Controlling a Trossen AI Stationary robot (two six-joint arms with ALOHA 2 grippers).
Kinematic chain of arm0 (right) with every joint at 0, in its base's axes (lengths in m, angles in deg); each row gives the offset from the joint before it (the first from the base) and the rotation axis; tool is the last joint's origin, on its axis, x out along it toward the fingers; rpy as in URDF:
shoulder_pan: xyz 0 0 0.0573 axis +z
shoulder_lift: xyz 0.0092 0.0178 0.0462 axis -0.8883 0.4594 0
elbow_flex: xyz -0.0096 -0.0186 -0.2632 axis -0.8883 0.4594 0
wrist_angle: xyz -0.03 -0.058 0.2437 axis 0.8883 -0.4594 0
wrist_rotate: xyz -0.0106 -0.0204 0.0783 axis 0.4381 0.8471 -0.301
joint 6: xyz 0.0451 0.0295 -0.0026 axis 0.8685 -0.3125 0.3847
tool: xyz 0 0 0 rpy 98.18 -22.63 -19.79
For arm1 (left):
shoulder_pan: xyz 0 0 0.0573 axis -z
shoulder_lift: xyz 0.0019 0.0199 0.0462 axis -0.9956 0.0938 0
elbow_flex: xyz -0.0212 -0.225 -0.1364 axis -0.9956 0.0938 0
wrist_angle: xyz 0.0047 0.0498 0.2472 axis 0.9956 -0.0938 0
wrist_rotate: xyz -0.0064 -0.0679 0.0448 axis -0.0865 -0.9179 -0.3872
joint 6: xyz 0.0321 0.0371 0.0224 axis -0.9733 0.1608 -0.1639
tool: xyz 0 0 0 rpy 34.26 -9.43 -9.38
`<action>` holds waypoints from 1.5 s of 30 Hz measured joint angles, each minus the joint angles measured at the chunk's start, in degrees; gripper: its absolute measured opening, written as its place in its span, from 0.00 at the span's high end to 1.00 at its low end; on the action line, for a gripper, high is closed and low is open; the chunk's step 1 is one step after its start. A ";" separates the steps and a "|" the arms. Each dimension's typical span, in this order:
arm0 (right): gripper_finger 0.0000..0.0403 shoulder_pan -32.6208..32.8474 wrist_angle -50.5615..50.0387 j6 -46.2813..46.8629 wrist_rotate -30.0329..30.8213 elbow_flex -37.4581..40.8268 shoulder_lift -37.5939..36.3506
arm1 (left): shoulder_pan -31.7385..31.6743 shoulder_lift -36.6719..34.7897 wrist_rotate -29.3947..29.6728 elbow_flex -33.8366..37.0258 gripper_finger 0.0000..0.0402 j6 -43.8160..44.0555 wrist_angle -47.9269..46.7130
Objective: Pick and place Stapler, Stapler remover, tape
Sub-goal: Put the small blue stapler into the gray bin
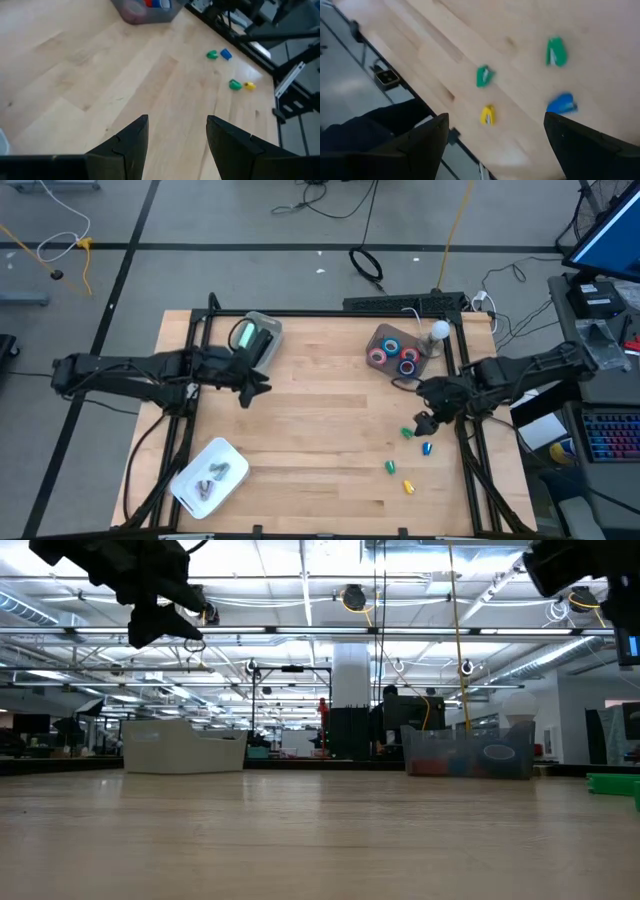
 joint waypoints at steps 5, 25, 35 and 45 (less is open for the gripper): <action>0.20 4.37 -0.47 2.20 -0.12 0.00 -0.05 | 1.50 0.13 1.37 0.00 0.50 -0.31 0.01; 0.20 7.35 8.09 -0.74 0.14 0.00 0.17 | 1.75 0.15 4.27 0.00 0.50 -0.35 0.19; 0.20 7.35 11.64 1.30 4.20 0.00 0.21 | 1.75 0.15 4.28 0.02 0.50 -0.37 0.19; 0.20 9.30 -1.85 21.50 -1.78 2.18 0.32 | 1.75 0.15 4.39 0.02 0.50 -3.58 0.19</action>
